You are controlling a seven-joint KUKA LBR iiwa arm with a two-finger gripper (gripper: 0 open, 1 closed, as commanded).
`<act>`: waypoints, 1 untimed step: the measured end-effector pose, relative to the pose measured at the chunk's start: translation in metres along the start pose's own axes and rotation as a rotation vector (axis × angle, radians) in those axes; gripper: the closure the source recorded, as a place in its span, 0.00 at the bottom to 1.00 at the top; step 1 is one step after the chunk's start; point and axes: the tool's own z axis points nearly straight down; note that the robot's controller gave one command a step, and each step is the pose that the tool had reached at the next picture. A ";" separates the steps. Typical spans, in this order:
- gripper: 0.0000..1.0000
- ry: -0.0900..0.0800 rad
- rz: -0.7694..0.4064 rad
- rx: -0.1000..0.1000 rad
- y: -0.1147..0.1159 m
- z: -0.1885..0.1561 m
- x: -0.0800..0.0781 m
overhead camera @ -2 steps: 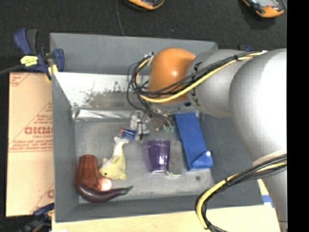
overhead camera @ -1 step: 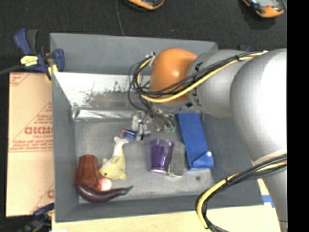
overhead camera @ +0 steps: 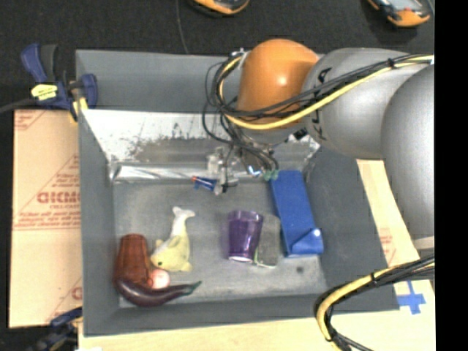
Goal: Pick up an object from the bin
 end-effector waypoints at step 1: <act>1.00 -0.021 -0.009 0.002 0.005 -0.028 -0.004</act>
Offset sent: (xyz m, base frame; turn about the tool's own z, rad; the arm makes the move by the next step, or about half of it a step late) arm -0.0037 0.0362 0.0018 -0.0778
